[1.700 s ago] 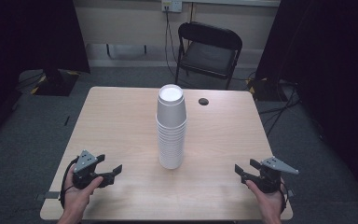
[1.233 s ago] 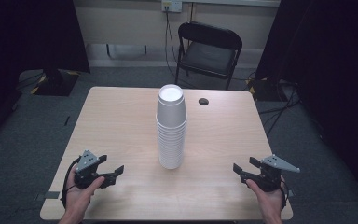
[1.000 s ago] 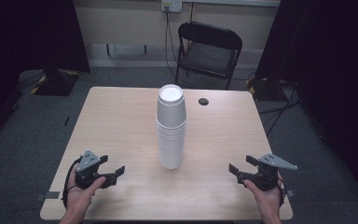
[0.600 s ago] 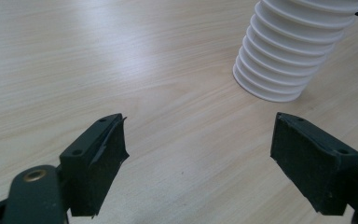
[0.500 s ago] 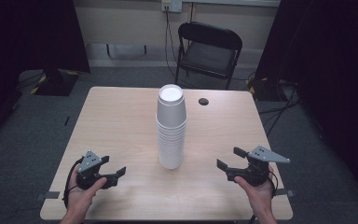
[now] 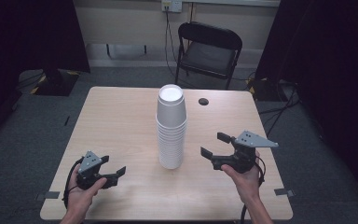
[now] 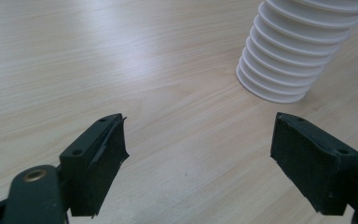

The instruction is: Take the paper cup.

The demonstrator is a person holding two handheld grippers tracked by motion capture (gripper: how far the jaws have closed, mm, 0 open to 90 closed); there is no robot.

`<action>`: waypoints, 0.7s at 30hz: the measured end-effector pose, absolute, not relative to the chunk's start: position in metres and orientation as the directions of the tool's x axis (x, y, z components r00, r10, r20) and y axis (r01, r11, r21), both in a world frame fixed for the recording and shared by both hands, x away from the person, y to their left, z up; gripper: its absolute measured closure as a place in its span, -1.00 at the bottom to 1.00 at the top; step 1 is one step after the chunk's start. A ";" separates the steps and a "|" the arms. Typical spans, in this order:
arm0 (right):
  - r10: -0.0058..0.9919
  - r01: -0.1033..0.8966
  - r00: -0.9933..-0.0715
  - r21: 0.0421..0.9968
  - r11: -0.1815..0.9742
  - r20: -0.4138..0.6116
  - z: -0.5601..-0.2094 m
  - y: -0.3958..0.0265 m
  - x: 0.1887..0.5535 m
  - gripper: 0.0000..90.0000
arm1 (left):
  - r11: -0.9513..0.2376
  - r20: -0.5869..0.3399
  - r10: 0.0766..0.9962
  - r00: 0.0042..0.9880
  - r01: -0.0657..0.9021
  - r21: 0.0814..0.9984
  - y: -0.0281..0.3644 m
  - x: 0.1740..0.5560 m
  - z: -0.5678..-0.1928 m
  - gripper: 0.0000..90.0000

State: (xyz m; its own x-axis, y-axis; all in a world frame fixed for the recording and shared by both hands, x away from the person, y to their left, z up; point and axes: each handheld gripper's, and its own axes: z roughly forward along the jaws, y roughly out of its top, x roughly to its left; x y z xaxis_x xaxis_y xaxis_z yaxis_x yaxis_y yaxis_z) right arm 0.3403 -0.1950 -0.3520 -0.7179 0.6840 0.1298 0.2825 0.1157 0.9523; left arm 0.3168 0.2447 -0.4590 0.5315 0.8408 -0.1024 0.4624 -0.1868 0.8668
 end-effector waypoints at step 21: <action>0.600 0.178 -0.797 0.976 0.126 0.068 -0.295 -0.148 0.362 -0.69 | -0.197 -0.096 0.838 0.537 0.462 0.864 0.243 0.318 -0.461 -0.61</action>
